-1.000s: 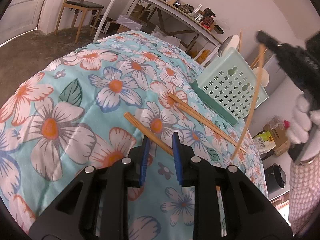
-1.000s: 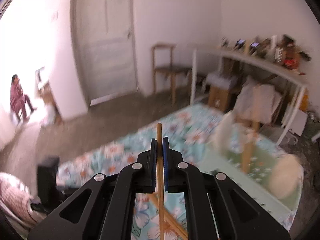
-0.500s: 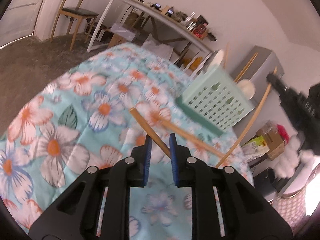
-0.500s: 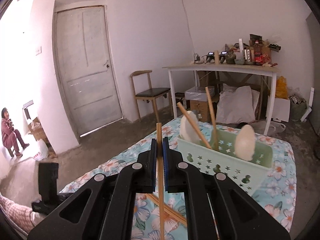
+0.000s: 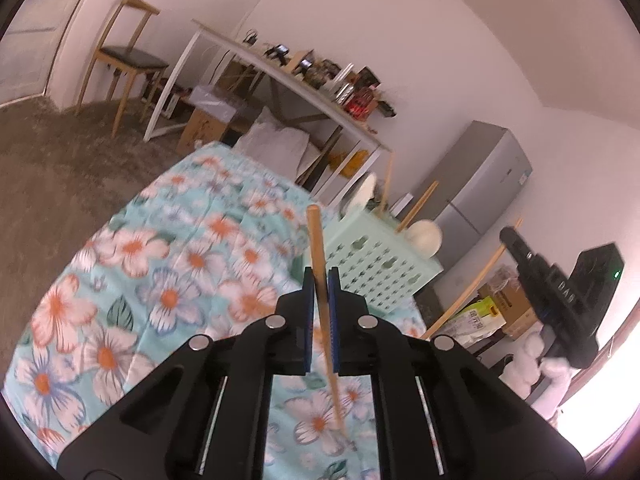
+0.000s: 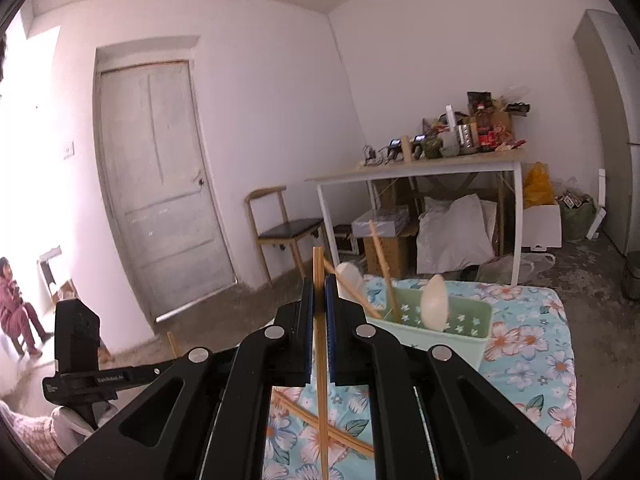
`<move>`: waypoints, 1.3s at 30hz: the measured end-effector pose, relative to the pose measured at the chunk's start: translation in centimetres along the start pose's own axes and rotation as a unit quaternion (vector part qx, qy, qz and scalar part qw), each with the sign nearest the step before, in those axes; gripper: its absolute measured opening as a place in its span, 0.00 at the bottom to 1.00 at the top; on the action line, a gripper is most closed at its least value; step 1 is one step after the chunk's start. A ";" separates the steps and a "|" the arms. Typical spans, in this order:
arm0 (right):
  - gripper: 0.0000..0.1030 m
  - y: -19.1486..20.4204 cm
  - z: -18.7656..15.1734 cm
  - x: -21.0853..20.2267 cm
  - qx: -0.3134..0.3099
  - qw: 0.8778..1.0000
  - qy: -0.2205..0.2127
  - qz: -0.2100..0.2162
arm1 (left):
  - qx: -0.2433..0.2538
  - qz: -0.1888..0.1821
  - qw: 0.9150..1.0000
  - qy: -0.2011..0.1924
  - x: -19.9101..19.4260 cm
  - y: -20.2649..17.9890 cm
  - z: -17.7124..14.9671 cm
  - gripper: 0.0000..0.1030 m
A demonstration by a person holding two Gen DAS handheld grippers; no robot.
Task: Organize utensils
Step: 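Lower the right tool's chopstick into the holder while the left tool lifts a chopstick, then lower the left tool's chopstick into the mint-green holder and open the left tool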
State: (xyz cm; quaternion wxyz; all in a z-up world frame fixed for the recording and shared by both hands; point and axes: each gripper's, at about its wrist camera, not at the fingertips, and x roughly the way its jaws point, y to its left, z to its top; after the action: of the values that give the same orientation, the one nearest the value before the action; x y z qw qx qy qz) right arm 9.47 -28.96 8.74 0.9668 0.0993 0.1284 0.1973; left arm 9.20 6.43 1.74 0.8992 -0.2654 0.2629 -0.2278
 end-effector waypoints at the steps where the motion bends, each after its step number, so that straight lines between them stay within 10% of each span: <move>1: 0.06 -0.1 0.0 -0.3 0.002 1.000 -0.005 -0.002 | 0.006 -0.003 1.000 -0.004 -0.1 -0.4 0.5 0.05; 10: 0.06 -1.9 0.9 -2.4 0.016 0.999 -0.037 -0.006 | 0.072 -0.052 0.993 -0.073 -1.4 -6.1 6.3 0.05; 20: 0.06 -2.2 2.0 -4.8 0.021 0.997 -0.074 0.008 | 0.155 -0.123 0.962 -0.189 -0.3 -15.8 12.6 0.05; 39: 0.06 -4.3 1.8 -4.6 0.044 0.995 -0.082 0.018 | 0.198 -0.012 0.976 -0.091 17.2 -16.5 10.0 0.05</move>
State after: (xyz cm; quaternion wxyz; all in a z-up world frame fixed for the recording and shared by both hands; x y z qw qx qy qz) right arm 7.44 -34.96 10.33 0.9650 0.1600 0.0553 0.2001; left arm 23.71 -11.87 12.76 0.9513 -0.1048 0.1260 -0.2612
